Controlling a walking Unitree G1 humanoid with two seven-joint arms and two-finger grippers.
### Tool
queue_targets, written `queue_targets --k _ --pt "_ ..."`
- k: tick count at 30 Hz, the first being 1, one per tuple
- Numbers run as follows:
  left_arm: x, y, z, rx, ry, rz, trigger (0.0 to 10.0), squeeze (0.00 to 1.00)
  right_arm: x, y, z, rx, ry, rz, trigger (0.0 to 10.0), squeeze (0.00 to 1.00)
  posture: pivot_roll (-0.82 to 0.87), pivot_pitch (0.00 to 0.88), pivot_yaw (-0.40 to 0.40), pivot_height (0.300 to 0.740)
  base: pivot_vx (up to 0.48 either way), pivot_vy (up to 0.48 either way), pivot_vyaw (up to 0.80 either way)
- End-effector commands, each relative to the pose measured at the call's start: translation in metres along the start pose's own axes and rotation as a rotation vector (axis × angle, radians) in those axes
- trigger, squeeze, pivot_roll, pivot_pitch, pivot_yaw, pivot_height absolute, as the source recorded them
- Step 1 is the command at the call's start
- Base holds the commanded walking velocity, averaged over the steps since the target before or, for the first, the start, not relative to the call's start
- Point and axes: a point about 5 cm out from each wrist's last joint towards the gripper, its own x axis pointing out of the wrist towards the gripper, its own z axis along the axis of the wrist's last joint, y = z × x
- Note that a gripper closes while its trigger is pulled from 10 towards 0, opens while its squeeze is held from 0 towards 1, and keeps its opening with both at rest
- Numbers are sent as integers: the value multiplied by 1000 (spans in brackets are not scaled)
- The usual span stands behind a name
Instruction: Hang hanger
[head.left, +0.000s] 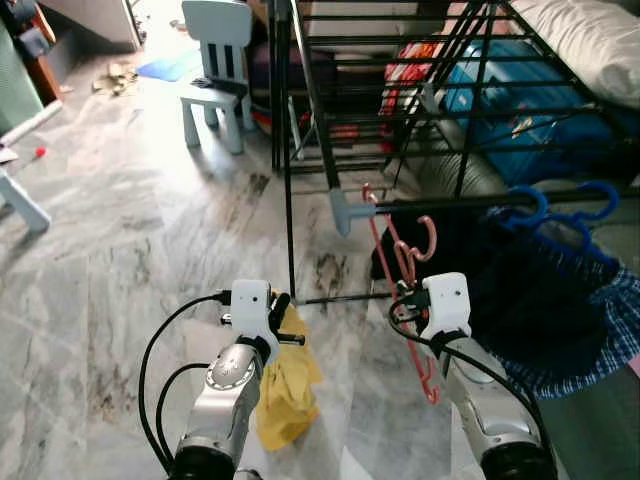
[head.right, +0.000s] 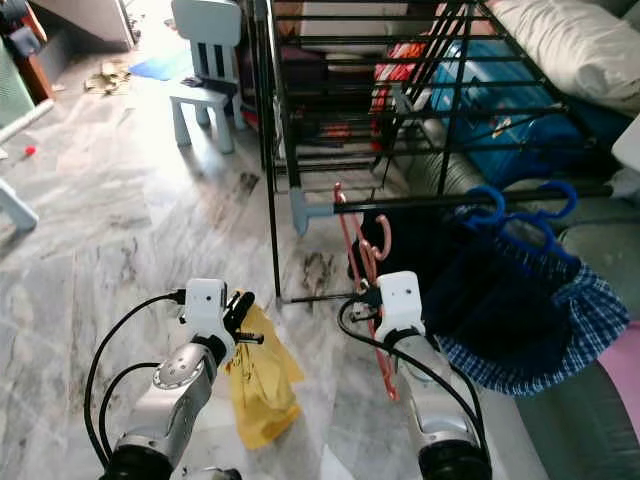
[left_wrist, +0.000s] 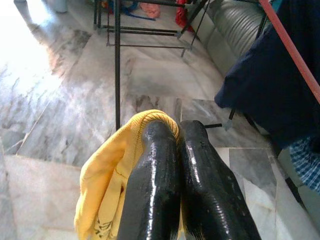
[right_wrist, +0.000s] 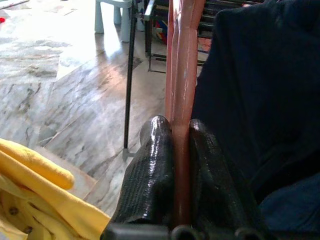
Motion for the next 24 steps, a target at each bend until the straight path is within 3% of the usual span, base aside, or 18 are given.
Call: queue_targets --k 1,6,24 --pt "1 -4 8 6 -28 -12 10000 0 0 3 3 -8 -9 5 10000 0 -15 43 -33 740 -304 0 0" --pt "2 -3 9 8 -30 -9 10000 0 -1 10 2 -3 -2 23 10000 0 -15 42 -32 740 -302 0 0" --pt "5 -5 11 20 -29 -22 10000 0 1 13 4 -11 4 29 10000 0 -16 38 -26 740 -300 0 0"
